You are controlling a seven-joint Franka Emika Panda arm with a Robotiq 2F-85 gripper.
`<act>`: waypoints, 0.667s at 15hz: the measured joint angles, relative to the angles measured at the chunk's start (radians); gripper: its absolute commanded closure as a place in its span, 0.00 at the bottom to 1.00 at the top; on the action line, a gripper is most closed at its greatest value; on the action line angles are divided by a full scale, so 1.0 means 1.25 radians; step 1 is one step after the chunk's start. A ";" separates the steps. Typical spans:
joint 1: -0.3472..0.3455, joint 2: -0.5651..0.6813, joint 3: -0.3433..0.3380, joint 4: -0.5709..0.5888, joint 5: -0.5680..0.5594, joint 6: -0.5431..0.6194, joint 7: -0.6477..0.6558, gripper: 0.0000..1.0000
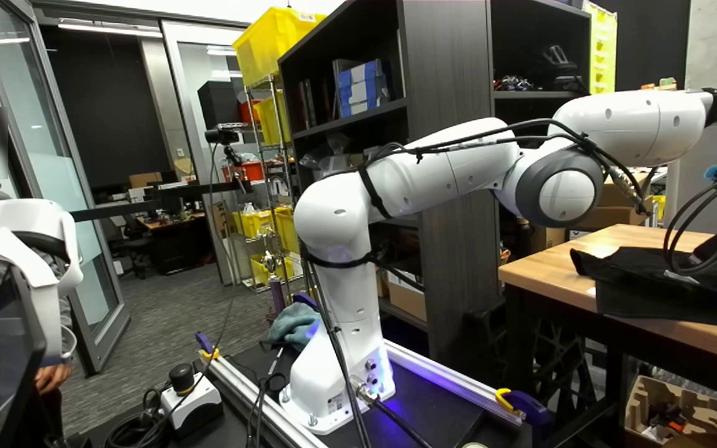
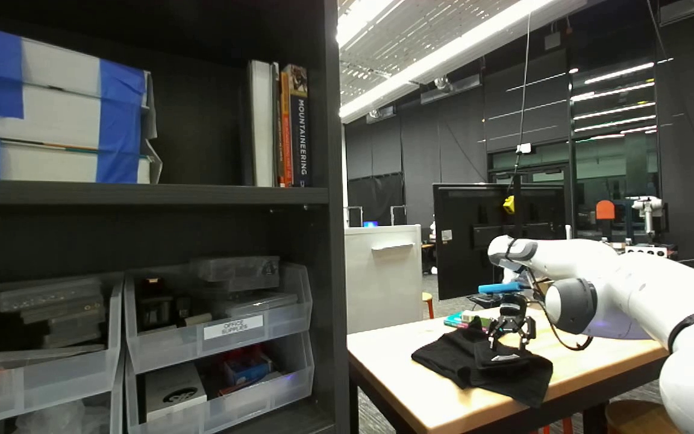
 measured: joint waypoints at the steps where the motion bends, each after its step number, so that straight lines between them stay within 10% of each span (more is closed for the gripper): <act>1: 0.006 0.003 -0.005 0.000 -0.008 0.010 0.009 0.00; 8: 0.033 0.024 -0.018 0.001 -0.034 0.038 0.070 0.02; 9: 0.033 0.024 -0.018 0.001 -0.034 0.039 0.075 0.26; 10: 0.033 0.024 -0.018 0.001 -0.034 0.041 0.080 0.26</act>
